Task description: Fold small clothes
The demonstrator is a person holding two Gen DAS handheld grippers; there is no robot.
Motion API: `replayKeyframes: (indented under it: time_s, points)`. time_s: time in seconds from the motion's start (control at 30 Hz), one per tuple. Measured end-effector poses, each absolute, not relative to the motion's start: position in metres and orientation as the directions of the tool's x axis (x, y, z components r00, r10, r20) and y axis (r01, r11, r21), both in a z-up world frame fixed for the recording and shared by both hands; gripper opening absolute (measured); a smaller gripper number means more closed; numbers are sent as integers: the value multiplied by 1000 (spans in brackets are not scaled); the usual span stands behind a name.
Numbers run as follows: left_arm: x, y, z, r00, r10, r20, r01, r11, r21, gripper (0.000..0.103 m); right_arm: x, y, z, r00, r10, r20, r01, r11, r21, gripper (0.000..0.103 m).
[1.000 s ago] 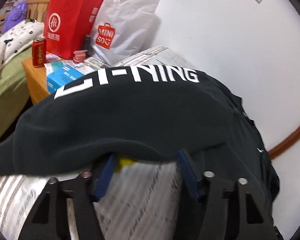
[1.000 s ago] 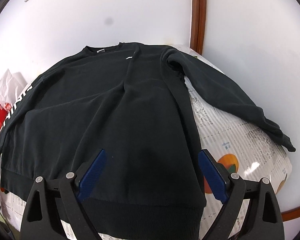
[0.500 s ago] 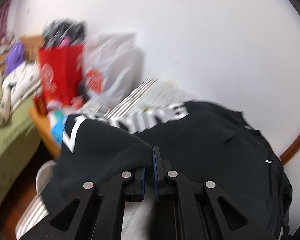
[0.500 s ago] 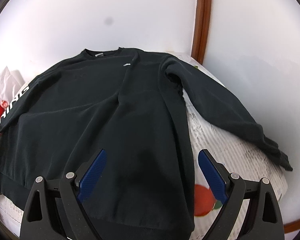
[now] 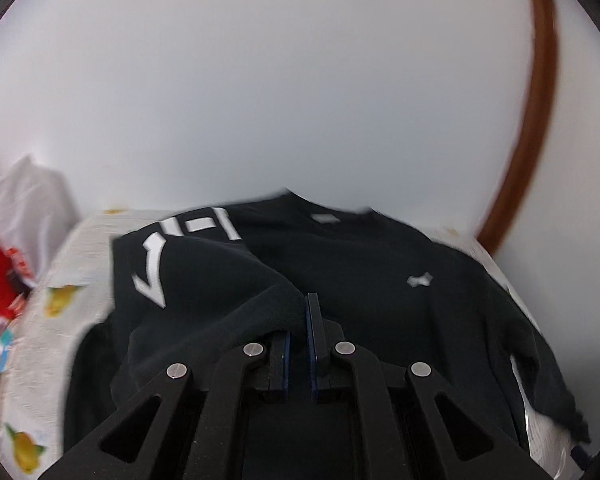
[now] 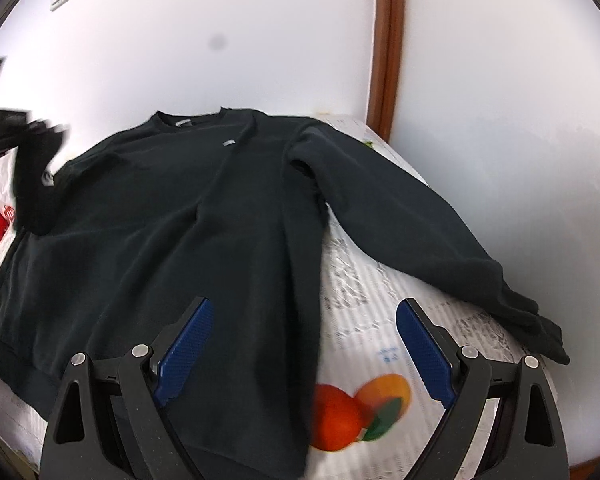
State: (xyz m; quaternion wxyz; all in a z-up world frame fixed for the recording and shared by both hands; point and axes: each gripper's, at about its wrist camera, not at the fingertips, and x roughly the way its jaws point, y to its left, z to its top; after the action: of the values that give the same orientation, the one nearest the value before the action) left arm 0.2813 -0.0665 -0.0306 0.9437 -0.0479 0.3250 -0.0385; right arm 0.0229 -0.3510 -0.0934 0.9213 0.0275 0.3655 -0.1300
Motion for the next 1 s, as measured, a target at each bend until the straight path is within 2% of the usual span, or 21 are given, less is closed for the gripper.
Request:
replayKeyframes:
  time_s: [0.17,0.23,0.3,0.33,0.37,0.4,0.47,0.53,0.67,0.8,0.93,1.0]
  points:
    - [294,-100,-61,723,-124,-680,70,992,-107,7,11,-368,-109,669,-237,-704,286,957,-50,92]
    - [294,-105,-70,702,-123,-702,81,992,-93,14,8,-372,-114,660,-240,-712,297,954,-46,92]
    - [290,-108,-73,686,-129,-716,93,992,-90,35,4,-374,-116,654,-236,-719,301,953,-40,92]
    - [284,-109,-73,687,-139,-713,103,990,-94,38,3,-373,-117,654,-236,-719,300,953,-40,92]
    - [280,-111,-71,690,-148,-708,113,989,-96,45,2,-371,-117,656,-236,-717,298,954,-42,92]
    - [273,-108,-69,695,-160,-701,129,987,-97,57,2,-369,-116,659,-239,-714,296,954,-46,92]
    - [251,-98,-62,718,-165,-676,147,985,-85,68,3,-361,-112,667,-241,-705,284,957,-59,92]
    - [234,-85,-58,730,-163,-664,153,985,-73,68,5,-354,-111,671,-242,-701,273,959,-70,92]
    - [212,-40,-59,706,-133,-696,107,991,-82,68,9,-347,-120,651,-260,-713,298,952,-75,91]
    - [185,17,-72,687,-47,-725,17,999,-48,68,3,-342,-130,629,-237,-740,289,955,-60,77]
    - [154,68,-96,646,77,-759,-76,996,36,68,-7,-340,-139,608,-250,-754,307,949,-68,74]
    - [142,91,-110,611,82,-787,-97,995,28,68,-12,-340,-144,598,-241,-764,307,950,-60,71]
